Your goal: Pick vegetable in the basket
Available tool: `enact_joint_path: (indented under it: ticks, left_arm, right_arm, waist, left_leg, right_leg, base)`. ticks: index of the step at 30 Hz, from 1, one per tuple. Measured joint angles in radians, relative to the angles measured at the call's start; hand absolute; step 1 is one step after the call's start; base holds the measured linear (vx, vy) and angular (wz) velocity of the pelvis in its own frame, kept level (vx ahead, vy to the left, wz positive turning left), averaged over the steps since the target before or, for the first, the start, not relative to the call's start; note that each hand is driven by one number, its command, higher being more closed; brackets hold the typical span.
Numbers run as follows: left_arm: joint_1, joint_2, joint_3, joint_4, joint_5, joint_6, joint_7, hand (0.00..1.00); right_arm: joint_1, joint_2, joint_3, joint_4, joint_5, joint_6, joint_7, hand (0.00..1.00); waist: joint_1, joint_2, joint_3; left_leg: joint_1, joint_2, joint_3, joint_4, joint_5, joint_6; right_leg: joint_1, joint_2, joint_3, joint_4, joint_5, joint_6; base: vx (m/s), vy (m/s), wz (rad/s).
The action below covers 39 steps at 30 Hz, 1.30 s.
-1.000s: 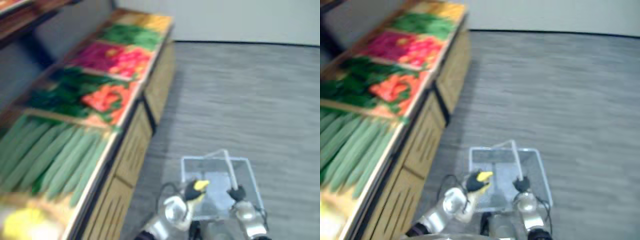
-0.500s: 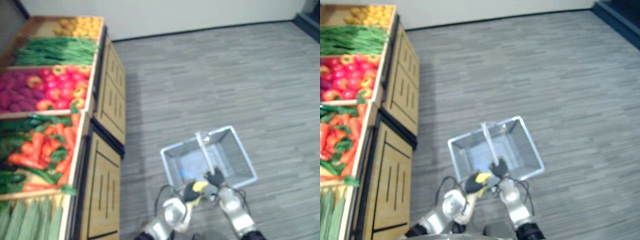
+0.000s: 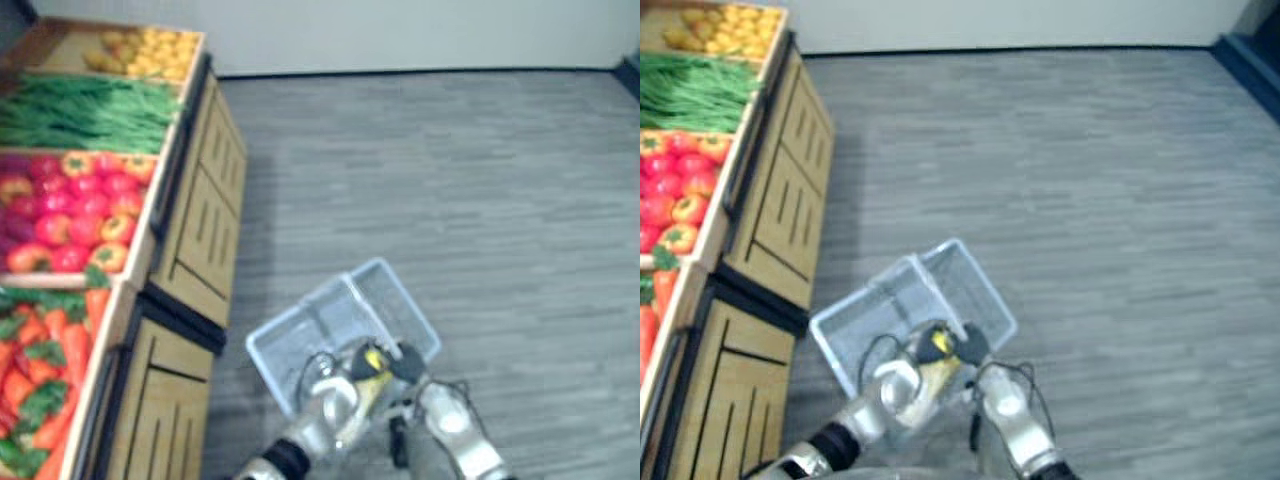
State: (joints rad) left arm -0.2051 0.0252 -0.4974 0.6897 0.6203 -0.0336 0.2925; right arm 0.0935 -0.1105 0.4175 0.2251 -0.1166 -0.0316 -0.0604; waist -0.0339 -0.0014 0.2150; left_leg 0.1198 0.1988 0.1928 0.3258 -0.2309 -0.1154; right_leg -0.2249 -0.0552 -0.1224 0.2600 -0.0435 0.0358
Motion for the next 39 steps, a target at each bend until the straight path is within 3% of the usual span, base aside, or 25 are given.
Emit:
enact_joint_path:
  ticks: [2,3,4,8,10,11,12,13,14,17,18,19,20,21,22,24,26,28,29,31,32,35,36,38,39]
  left_arm:
    - [0.001,0.0,0.059,0.004,0.016,0.001,0.013,0.0]
    - [0.002,-0.001,0.087,0.003,0.016,0.001,0.024,0.0]
    - [0.005,0.0,0.112,0.002,0.015,0.001,0.042,0.0]
    - [0.049,-0.001,0.17,-0.009,0.012,0.002,0.057,0.0]
    - [0.072,-0.005,0.171,-0.019,0.013,0.006,0.058,0.0]
    - [0.075,-0.014,0.177,-0.028,0.013,0.013,0.058,0.0]
    - [0.075,-0.023,0.19,-0.036,0.014,0.016,0.058,0.0]
    - [0.087,-0.027,0.202,-0.053,0.013,0.02,0.058,0.0]
    - [0.121,-0.03,0.229,-0.073,0.01,0.025,0.057,0.0]
    - [0.182,-0.015,0.275,-0.081,-0.015,0.037,0.058,0.0]
    - [0.212,-0.001,0.283,-0.09,-0.03,0.037,0.058,0.0]
    - [0.233,0.013,0.288,-0.091,-0.03,0.037,0.058,0.0]
    - [0.242,0.02,0.292,-0.091,-0.03,0.037,0.06,0.0]
    - [0.259,0.025,0.308,-0.091,-0.032,0.038,0.067,0.0]
    - [0.277,0.028,0.319,-0.097,-0.051,0.038,0.08,0.0]
    - [0.311,0.03,0.338,-0.117,-0.081,0.038,0.099,0.0]
    - [0.32,0.03,0.338,-0.145,-0.108,0.032,0.111,0.0]
    - [0.305,0.039,0.34,-0.147,-0.14,0.018,0.123,0.0]
    - [0.301,0.041,0.346,-0.146,-0.145,0.013,0.124,0.0]
    - [0.285,0.076,0.35,-0.14,-0.148,-0.001,0.121,0.0]
    - [0.302,0.069,0.35,-0.15,-0.171,-0.012,0.111,0.0]
    - [0.323,0.06,0.385,-0.205,-0.186,-0.023,0.094,0.0]
    - [0.327,0.06,0.395,-0.221,-0.186,-0.024,0.093,0.0]
    - [0.327,0.052,0.428,-0.296,-0.201,-0.032,0.092,0.0]
    - [0.326,0.052,0.433,-0.317,-0.217,-0.036,0.092,0.0]
  right_arm:
    - [0.019,-0.024,0.022,0.0,0.031,0.002,0.018,1.0]
    - [0.024,-0.034,0.024,-0.001,0.058,0.004,0.025,1.0]
    - [0.03,-0.034,0.017,-0.006,0.079,0.008,0.023,1.0]
    - [0.053,-0.035,-0.027,-0.023,0.128,0.007,0.025,1.0]
    - [0.064,-0.043,-0.068,-0.026,0.144,0.004,0.026,1.0]
    - [0.068,-0.05,-0.1,-0.021,0.146,0.004,0.027,1.0]
    - [0.069,-0.05,-0.132,-0.02,0.157,0.006,0.027,1.0]
    - [0.072,-0.049,-0.163,-0.018,0.158,0.007,0.025,1.0]
    - [0.08,-0.05,-0.214,0.001,0.157,0.01,0.025,1.0]
    - [0.081,-0.048,-0.261,0.069,0.157,0.012,0.022,1.0]
    - [0.097,-0.04,-0.293,0.094,0.156,0.012,0.022,1.0]
    - [0.122,-0.025,-0.314,0.119,0.152,0.012,0.02,1.0]
    - [0.13,-0.018,-0.324,0.137,0.144,0.012,0.02,1.0]
    - [0.133,-0.004,-0.342,0.18,0.119,0.012,0.016,1.0]
    - [0.129,0.002,-0.354,0.199,0.115,0.003,0.012,1.0]
    - [0.093,0.019,-0.409,0.241,0.108,-0.005,-0.016,1.0]
    - [0.099,0.019,-0.47,0.314,0.087,-0.009,-0.04,1.0]
    - [0.085,0.033,-0.569,0.408,0.089,-0.028,-0.086,1.0]
    - [0.075,0.032,-0.592,0.438,0.096,-0.032,-0.096,1.0]
    - [0.05,0.033,-0.65,0.541,0.125,-0.045,-0.109,1.0]
    - [0.031,0.024,-0.7,0.591,0.146,-0.038,-0.134,1.0]
    - [0.025,0.01,-0.736,0.637,0.159,-0.026,-0.154,1.0]
    - [0.027,0.01,-0.745,0.645,0.159,-0.022,-0.155,1.0]
    - [0.04,0.015,-0.78,0.657,0.166,0.002,-0.172,1.0]
    - [0.044,0.017,-0.794,0.659,0.166,0.006,-0.174,1.0]
  waist:
    - [-0.001,-0.002,0.002]
    - [0.01,-0.008,0.011]
    - [0.011,-0.013,0.014]
    - [0.014,-0.015,0.015]
    - [0.013,0.007,0.007]
    - [0.011,0.007,0.006]
    - [0.01,-0.002,0.01]
    - [0.011,-0.003,0.01]
    - [0.013,-0.01,0.008]
    - [0.015,-0.011,0.006]
    - [0.014,-0.02,0.005]
    - [0.007,-0.037,-0.004]
    - [0.008,-0.045,-0.008]
    - [0.008,-0.043,-0.008]
    - [0.008,-0.04,-0.008]
    - [0.007,-0.032,-0.01]
    - [0.003,-0.024,-0.01]
    - [-0.009,-0.02,-0.01]
    - [-0.013,-0.021,-0.01]
    - [-0.016,-0.051,-0.007]
    - [0.013,-0.026,-0.023]
    - [0.023,0.009,-0.026]
    - [0.023,0.01,-0.026]
    - [0.016,0.008,-0.026]
    - [0.017,0.009,-0.026]
  left_leg:
    - [-0.088,0.031,-0.043,0.242,0.074,-0.013]
    - [-0.145,0.051,-0.056,0.383,0.065,-0.025]
    - [-0.209,0.07,-0.021,0.454,0.048,-0.007]
    - [-0.297,0.065,0.192,0.26,0.03,0.041]
    - [-0.299,0.062,0.38,0.106,0.129,0.071]
    - [-0.291,0.071,0.526,0.09,0.104,0.129]
    - [-0.293,0.064,0.603,0.091,0.092,0.157]
    - [-0.296,0.055,0.651,0.094,0.07,0.196]
    - [-0.283,0.007,0.629,0.07,0.037,0.244]
    - [-0.203,-0.09,0.561,-0.042,0.036,0.245]
    - [-0.152,-0.137,0.512,-0.096,0.036,0.244]
    - [-0.113,-0.177,0.447,-0.137,0.038,0.24]
    - [-0.1,-0.19,0.418,-0.147,0.038,0.24]
    - [-0.078,-0.196,0.359,-0.16,0.039,0.239]
    - [-0.064,-0.197,0.325,-0.169,0.044,0.231]
    - [-0.051,-0.197,0.224,-0.166,0.05,0.222]
    - [-0.053,-0.191,0.098,-0.165,0.06,0.205]
    - [-0.081,-0.185,-0.087,-0.168,0.087,0.163]
    - [-0.09,-0.185,-0.134,-0.17,0.094,0.15]
    - [-0.107,-0.215,-0.269,-0.201,0.115,0.083]
    - [-0.095,-0.179,-0.279,-0.245,0.147,0.072]
    - [-0.104,-0.127,-0.251,-0.255,0.171,0.05]
    - [-0.105,-0.113,-0.209,-0.249,0.172,0.049]
    - [-0.116,-0.047,0.074,-0.188,0.157,0.061]
    - [-0.116,-0.033,0.149,-0.179,0.157,0.061]
  right_leg:
    - [0.075,0.0,-0.027,-0.017,-0.032,-0.013]
    - [0.14,-0.012,-0.044,-0.053,-0.039,-0.019]
    - [0.198,-0.023,-0.069,-0.097,-0.04,-0.02]
    - [0.297,-0.054,-0.153,-0.202,-0.046,-0.005]
    - [0.328,-0.054,-0.213,-0.222,-0.053,0.036]
    - [0.344,-0.064,-0.268,-0.212,-0.076,0.057]
    - [0.352,-0.082,-0.316,-0.198,-0.093,0.075]
    - [0.364,-0.093,-0.358,-0.19,-0.108,0.092]
    - [0.393,-0.122,-0.412,-0.155,-0.142,0.114]
    - [0.392,-0.204,-0.457,0.066,-0.161,0.122]
    - [0.37,-0.267,-0.456,0.256,-0.152,0.112]
    - [0.323,-0.327,-0.405,0.46,-0.099,0.088]
    - [0.284,-0.339,-0.356,0.547,-0.101,0.083]
    - [0.214,-0.325,-0.261,0.667,-0.124,0.048]
    - [0.164,-0.304,-0.202,0.709,-0.146,0.042]
    - [0.09,-0.263,-0.134,0.676,-0.193,0.035]
    - [0.072,-0.213,-0.072,0.533,-0.218,0.034]
    - [0.072,-0.117,0.124,0.244,-0.212,0.046]
    - [0.072,-0.098,0.18,0.18,-0.208,0.053]
    - [0.108,-0.082,0.29,0.044,-0.14,0.12]
    - [0.111,-0.066,0.23,0.05,-0.155,0.097]
    - [0.145,-0.053,0.115,0.049,-0.167,0.068]
    - [0.158,-0.056,0.089,0.049,-0.166,0.06]
    - [0.21,-0.07,-0.004,0.031,-0.166,0.049]
    - [0.218,-0.073,-0.015,0.03,-0.166,0.049]
  base:
    - [0.34,-0.209,0.42]
    - [0.23,-0.072,0.46]
    - [0.31,-0.103,0.48]
    - [0.21,0.001,0.6]
    - [0.26,0.139,0.86]
    - [0.28,0.2,1.23]
    - [0.28,0.206,1.48]
    - [0.35,0.243,1.52]
    - [0.3,0.2,1.26]
    - [0.31,0.199,1.04]
    - [0.41,0.214,1.53]
    - [0.35,0.117,1.5]
    - [0.36,0.003,1.57]
    - [0.34,-0.065,1.27]
    - [0.33,-0.075,1.26]
    - [0.34,-0.175,1.49]
    - [0.23,-0.227,1.96]
    - [0.11,-0.279,2.28]
    - [0.08,-0.394,2.09]
    - [0.04,-0.487,2.02]
    - [0.06,-0.451,1.47]
    - [0.07,-0.246,1.01]
    - [0.08,-0.181,1.04]
    - [0.09,-0.097,1.03]
    - [0.1,-0.038,0.65]
